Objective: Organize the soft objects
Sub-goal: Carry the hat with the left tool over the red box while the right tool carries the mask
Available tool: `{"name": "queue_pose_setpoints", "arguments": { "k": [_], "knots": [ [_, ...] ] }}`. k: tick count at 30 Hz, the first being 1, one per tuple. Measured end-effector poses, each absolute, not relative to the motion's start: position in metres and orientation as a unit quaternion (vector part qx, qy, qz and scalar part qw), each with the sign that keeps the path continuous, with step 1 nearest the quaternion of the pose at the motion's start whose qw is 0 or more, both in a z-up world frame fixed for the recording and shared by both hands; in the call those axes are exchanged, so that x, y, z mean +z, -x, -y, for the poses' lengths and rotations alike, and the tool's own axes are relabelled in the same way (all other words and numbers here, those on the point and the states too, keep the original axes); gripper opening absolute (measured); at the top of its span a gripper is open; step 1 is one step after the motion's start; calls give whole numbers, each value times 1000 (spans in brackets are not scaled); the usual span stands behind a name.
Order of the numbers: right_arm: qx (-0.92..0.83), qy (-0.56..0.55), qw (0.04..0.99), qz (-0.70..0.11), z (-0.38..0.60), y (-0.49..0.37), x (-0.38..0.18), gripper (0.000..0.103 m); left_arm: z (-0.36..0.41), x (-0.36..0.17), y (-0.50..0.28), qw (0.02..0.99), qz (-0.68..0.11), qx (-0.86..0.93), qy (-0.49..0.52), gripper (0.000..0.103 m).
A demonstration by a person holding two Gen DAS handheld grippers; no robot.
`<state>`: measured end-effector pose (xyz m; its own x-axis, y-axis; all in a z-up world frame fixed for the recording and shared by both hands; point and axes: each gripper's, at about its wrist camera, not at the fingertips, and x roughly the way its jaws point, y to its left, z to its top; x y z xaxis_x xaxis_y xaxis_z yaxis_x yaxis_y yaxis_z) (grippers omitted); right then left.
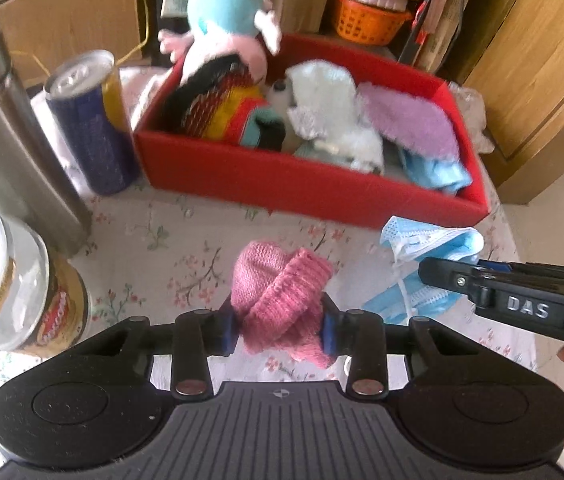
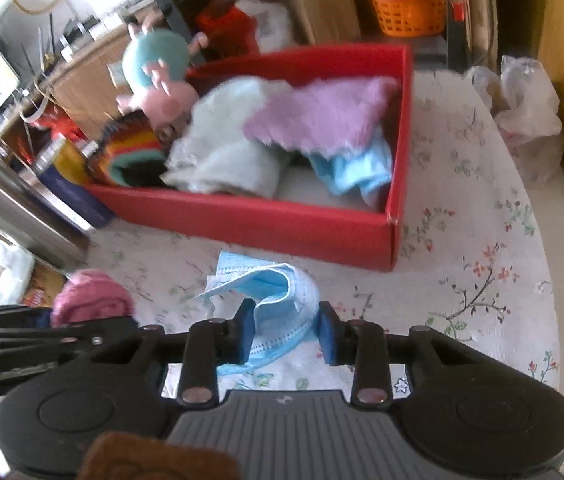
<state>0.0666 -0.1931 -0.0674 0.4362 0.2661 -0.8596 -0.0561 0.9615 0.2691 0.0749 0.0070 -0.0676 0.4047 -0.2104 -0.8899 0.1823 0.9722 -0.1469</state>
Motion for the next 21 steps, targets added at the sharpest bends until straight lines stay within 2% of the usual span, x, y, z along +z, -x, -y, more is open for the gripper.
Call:
{"name": "queue_pose_setpoints", "arguments": {
  "k": [12,21],
  "knots": [
    [107,-86,895,-425,192,-56,4,5,16,-14,-76,884,-452,-120,-6,39],
    [92,-70,917,-382,192,-63,28,5,23,5,-87,899,-422,-121,2,39]
  ]
}}
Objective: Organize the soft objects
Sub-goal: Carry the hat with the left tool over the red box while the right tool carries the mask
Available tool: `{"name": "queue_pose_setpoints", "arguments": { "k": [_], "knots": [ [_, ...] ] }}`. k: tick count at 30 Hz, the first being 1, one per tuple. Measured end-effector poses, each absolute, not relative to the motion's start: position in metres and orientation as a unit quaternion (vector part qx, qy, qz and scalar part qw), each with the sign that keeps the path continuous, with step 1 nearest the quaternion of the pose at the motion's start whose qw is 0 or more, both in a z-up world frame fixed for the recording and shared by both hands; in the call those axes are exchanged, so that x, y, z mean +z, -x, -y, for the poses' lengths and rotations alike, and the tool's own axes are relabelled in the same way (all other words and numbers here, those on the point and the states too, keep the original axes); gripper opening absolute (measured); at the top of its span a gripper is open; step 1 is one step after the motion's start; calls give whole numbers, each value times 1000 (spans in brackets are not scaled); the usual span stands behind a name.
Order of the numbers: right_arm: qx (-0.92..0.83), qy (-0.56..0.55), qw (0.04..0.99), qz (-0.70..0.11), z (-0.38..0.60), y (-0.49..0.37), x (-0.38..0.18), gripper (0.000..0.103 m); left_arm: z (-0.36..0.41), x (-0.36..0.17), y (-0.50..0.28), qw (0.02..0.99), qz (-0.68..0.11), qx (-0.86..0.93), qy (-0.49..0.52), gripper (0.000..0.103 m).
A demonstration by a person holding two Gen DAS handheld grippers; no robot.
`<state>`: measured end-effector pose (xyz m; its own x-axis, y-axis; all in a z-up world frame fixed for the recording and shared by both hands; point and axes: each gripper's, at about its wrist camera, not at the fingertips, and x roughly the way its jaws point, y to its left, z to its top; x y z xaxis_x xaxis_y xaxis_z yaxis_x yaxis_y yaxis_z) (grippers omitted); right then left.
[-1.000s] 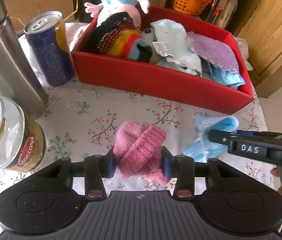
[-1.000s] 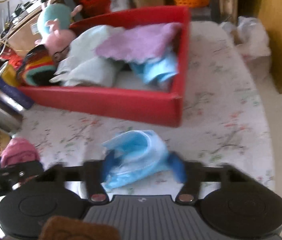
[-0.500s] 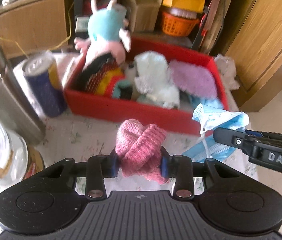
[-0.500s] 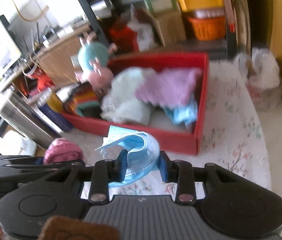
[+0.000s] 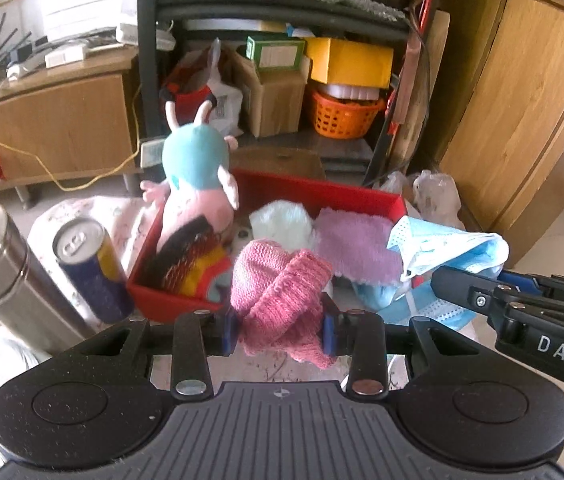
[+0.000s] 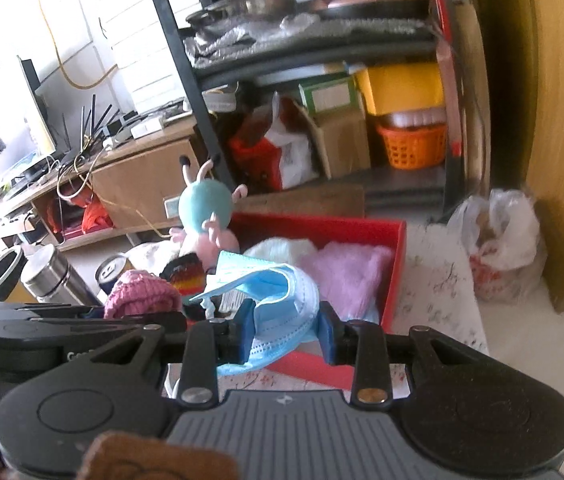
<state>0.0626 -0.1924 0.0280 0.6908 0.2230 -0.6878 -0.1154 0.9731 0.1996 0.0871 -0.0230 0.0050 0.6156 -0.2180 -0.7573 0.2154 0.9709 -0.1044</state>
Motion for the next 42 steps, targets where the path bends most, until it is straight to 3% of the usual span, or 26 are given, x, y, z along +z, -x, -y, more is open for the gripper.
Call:
{"name": "queue_pose_setpoints", "arguments": {
  "k": [9,42],
  "knots": [
    [75,-62,933,-348,194,-77,42,5,34,16,-106,911,-397,-111,-4,40],
    [39,-41,937,-345,207,-135,28,5,52,5,-163,915,-390,-97,-25,42]
  ]
}}
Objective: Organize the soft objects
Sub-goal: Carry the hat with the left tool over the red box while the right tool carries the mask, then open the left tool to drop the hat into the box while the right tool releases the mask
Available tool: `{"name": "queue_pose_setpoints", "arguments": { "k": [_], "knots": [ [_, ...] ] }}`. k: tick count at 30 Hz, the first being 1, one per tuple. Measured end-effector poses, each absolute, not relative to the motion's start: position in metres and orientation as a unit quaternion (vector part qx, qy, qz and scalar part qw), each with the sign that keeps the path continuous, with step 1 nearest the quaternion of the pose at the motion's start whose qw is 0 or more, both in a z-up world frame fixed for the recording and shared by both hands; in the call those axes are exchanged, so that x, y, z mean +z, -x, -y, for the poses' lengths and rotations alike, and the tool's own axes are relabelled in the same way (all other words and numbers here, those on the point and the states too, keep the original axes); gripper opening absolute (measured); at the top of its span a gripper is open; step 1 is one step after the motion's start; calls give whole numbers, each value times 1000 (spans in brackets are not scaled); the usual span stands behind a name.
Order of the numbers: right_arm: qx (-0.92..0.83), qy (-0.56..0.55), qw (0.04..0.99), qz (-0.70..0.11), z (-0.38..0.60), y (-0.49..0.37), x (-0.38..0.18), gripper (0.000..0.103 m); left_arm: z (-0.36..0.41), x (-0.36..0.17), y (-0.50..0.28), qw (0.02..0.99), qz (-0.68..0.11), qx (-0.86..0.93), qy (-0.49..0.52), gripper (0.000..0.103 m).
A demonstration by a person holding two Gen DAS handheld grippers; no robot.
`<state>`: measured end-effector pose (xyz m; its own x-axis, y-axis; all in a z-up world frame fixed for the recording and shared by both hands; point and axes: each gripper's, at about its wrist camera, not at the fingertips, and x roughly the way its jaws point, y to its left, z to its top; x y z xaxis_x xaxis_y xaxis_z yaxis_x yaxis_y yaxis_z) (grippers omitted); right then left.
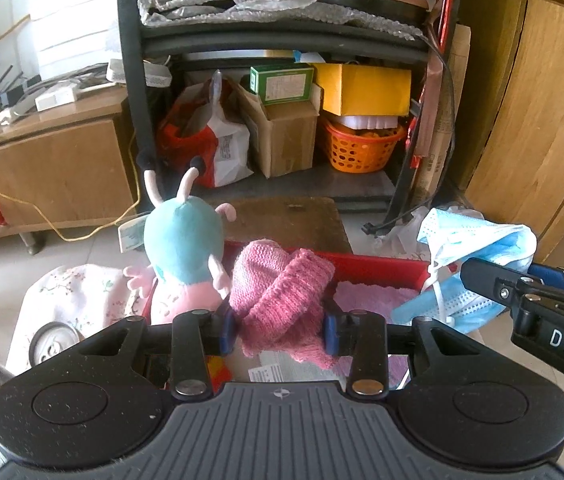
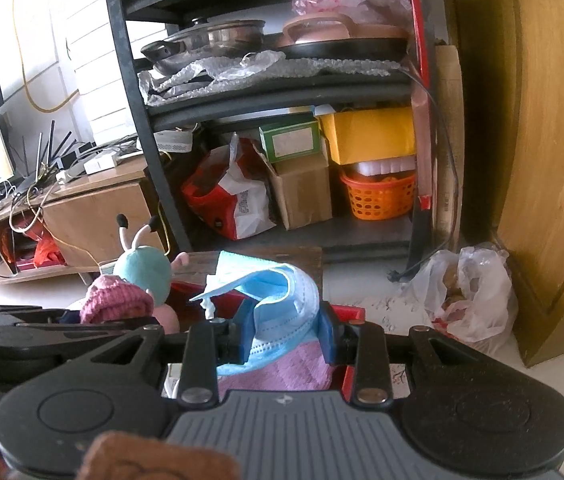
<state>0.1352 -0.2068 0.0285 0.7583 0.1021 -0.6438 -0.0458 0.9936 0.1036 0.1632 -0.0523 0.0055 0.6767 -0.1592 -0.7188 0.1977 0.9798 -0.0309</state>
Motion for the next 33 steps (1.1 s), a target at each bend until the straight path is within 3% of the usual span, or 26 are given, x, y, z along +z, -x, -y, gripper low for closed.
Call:
{"name": "queue_pose_setpoints", "arguments": {
  "k": [22,23,25,26,33],
  "knots": [
    [27,-19,929,-369,207,-181,-16,5,63,-40,-206,907,-408,-98,-27,44],
    [28,-22,928,-371,208,-183,-19,5,63,-42,-208,907,-408,-97,-26,46],
    [38,-23,922,-384,207,-188,-26,7,62,-45,-210,906,-412,-95,-30,69],
    [43,-22,919,-392,206,-190,-29,7,62,-46,-210,905,-413,-95,-31,74],
    [34,-15,913,-405,204,-188,-34,37,51,-41,-208,904,-417,-87,-22,78]
  ]
}}
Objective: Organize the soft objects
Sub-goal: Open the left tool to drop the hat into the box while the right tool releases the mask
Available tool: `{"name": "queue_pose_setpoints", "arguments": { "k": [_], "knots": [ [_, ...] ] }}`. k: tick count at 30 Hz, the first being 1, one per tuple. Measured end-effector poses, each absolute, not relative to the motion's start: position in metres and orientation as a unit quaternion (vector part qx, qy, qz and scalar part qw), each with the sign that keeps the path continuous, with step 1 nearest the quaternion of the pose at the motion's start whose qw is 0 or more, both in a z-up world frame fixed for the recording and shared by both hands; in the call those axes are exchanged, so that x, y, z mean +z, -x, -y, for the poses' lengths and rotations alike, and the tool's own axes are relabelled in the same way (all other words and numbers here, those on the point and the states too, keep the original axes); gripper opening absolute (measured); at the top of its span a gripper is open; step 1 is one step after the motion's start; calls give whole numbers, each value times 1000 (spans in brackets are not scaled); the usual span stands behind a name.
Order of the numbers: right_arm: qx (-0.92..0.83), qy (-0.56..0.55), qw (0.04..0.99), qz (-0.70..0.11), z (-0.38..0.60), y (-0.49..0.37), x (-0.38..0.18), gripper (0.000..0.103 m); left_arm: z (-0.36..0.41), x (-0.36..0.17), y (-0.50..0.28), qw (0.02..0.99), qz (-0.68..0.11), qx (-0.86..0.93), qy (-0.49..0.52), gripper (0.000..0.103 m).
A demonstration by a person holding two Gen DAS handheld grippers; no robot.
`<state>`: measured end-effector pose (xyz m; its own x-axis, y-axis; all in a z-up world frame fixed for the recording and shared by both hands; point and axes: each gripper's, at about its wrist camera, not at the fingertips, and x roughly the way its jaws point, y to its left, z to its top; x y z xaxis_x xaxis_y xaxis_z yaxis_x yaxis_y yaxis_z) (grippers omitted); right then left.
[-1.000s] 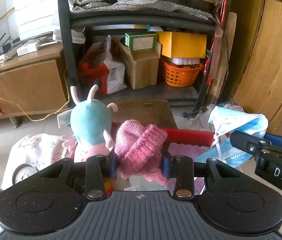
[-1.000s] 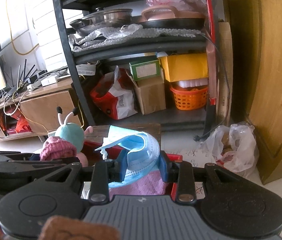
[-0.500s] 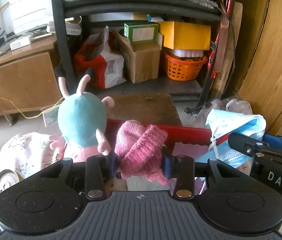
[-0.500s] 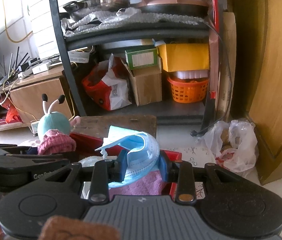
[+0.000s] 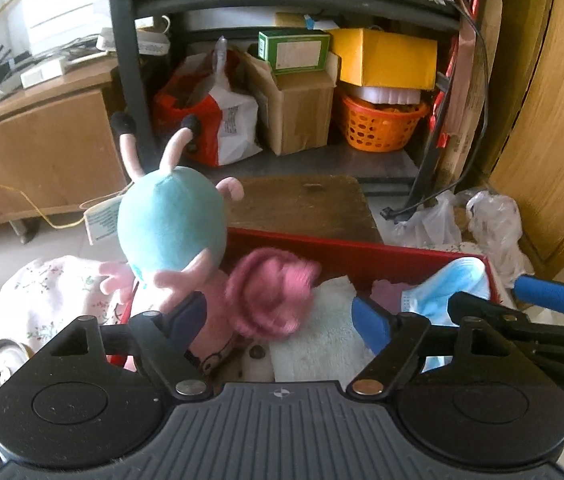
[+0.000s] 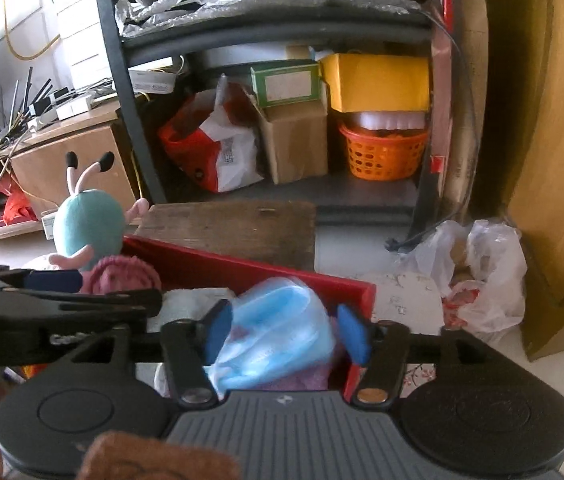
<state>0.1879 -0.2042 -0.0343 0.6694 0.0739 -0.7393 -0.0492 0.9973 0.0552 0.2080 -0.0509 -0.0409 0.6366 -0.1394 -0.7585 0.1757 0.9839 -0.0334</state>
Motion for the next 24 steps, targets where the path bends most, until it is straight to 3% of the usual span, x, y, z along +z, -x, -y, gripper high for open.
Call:
{"name": "queue_pose_setpoints", "arguments": {
  "k": [4,24],
  "knots": [
    [32,-32,912,-407,210,-181,-25,42,44,-24,-199,909,-407,-86,-10,80],
    [24,-94,927,-363,214,-104,30,43,13,23,-123,919,-385,-76,21,82]
  ]
}}
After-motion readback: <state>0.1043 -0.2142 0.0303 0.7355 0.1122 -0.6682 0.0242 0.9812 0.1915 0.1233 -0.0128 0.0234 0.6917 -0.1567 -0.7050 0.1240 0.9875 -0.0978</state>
